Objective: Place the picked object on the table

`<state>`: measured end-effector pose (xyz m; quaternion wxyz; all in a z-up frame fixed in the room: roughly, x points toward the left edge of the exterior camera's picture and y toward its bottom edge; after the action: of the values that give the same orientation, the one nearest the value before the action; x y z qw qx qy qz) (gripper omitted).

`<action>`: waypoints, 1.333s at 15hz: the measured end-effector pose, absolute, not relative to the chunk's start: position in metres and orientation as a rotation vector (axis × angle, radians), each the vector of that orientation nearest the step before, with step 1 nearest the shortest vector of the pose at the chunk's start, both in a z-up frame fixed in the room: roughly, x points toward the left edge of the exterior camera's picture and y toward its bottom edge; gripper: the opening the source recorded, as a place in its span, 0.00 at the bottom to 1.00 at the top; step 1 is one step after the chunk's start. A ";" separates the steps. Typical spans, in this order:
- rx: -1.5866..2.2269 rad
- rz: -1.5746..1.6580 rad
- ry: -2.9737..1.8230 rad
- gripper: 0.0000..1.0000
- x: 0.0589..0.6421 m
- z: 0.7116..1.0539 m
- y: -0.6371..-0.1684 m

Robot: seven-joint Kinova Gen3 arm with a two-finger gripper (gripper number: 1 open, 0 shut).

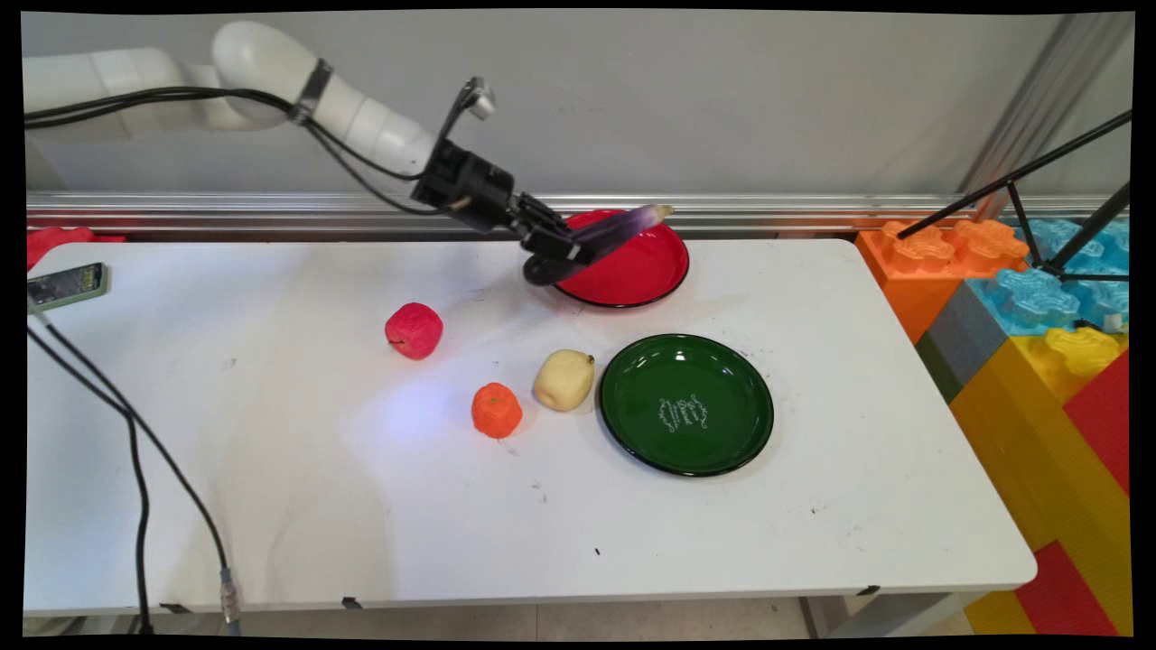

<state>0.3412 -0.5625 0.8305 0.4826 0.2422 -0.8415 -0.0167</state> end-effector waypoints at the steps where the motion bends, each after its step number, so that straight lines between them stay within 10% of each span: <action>1: 0.565 -0.058 -2.049 0.00 0.345 0.832 -0.555; 20: 0.252 -0.304 -2.108 0.00 0.422 0.790 -0.450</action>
<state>0.4218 -0.4502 0.7897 0.4781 0.1032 -0.8633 -0.1245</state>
